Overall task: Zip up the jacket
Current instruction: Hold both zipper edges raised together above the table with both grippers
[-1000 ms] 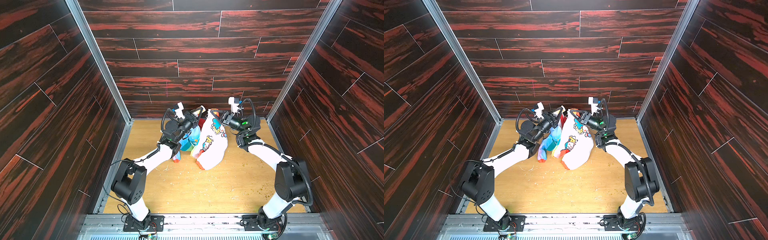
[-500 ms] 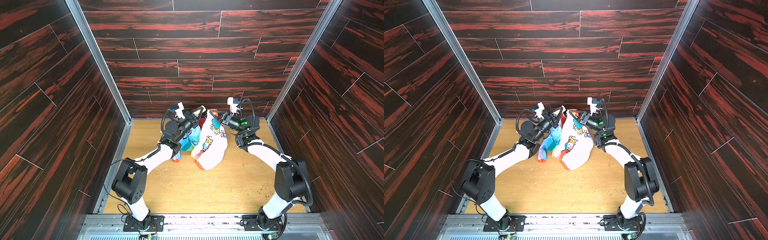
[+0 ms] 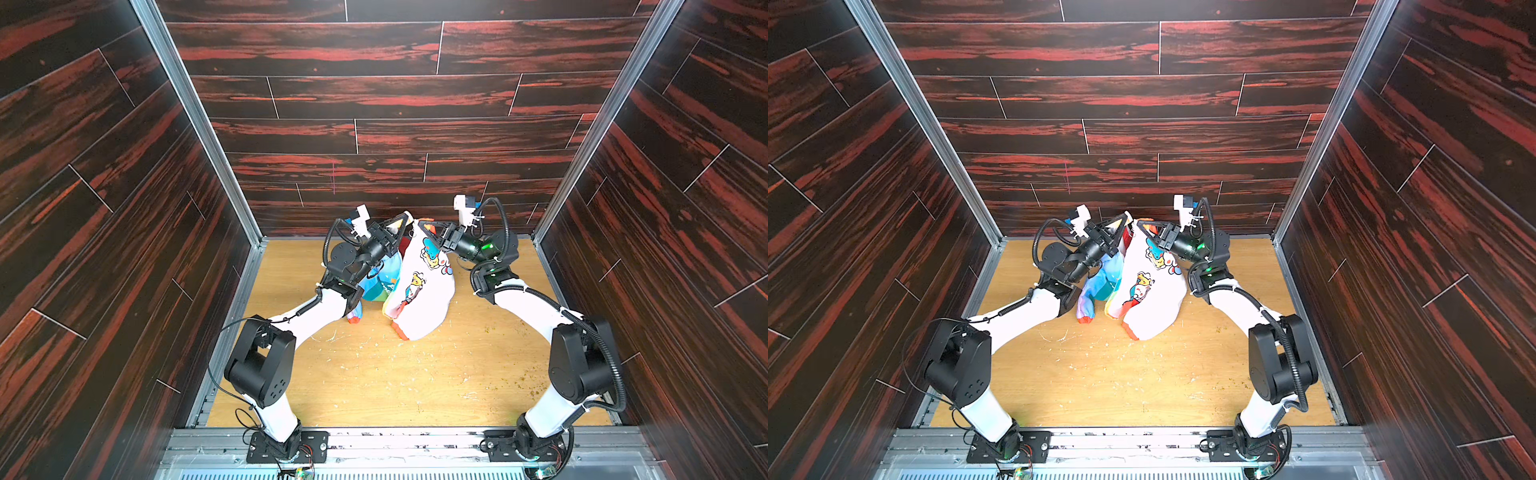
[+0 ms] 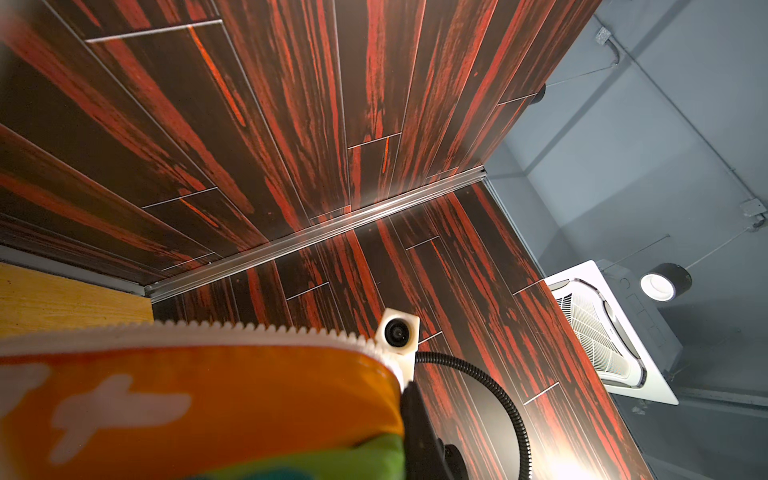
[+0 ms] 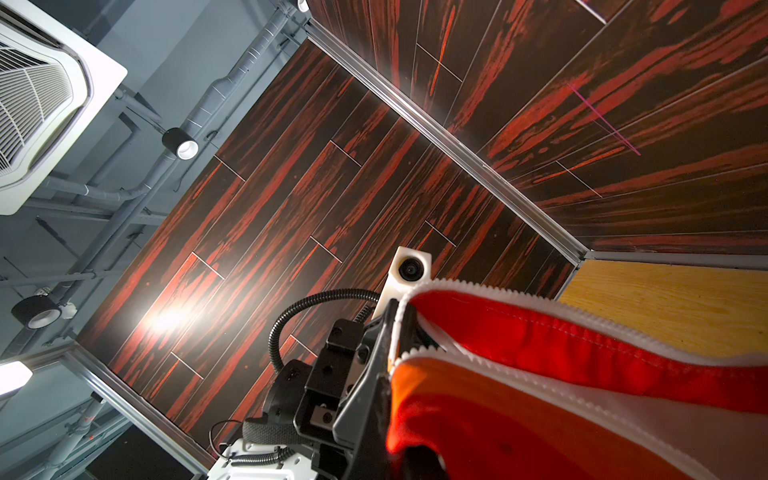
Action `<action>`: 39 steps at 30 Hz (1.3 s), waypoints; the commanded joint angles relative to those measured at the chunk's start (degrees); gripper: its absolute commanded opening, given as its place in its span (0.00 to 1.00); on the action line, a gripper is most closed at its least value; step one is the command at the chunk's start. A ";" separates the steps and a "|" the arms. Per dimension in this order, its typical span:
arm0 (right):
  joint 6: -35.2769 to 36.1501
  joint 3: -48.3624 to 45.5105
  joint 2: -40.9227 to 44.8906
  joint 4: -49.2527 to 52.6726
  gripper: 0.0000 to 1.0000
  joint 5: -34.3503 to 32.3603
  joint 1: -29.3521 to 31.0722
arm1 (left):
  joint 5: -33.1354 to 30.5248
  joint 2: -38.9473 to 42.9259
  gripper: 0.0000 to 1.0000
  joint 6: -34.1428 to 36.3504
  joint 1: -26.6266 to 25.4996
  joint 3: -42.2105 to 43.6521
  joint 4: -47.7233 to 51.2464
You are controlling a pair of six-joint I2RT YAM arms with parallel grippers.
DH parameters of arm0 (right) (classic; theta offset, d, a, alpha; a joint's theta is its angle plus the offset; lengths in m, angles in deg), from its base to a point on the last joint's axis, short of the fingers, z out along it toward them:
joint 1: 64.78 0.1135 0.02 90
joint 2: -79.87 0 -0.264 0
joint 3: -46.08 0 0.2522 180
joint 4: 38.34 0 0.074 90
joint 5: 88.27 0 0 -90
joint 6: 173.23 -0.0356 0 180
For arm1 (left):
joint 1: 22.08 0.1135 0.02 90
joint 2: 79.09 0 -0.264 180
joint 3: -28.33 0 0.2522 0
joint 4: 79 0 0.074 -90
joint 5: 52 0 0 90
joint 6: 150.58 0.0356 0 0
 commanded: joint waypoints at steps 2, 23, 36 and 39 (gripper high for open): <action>-1.05 2.30 -1.43 -2.73 0.00 -1.07 0.37 | 0.26 0.32 0.00 -0.69 -0.23 0.73 -4.78; -3.44 1.07 -0.46 -3.78 0.00 -1.56 0.57 | 0.16 0.24 0.00 -2.81 -0.12 1.72 -8.02; -3.86 0.72 -0.02 -4.68 0.00 -1.42 0.98 | -0.25 0.50 0.00 -3.10 -0.11 2.83 -8.62; -3.87 0.45 0.31 -4.72 0.00 -1.24 1.07 | -0.42 0.41 0.00 -3.36 -0.12 2.81 -8.71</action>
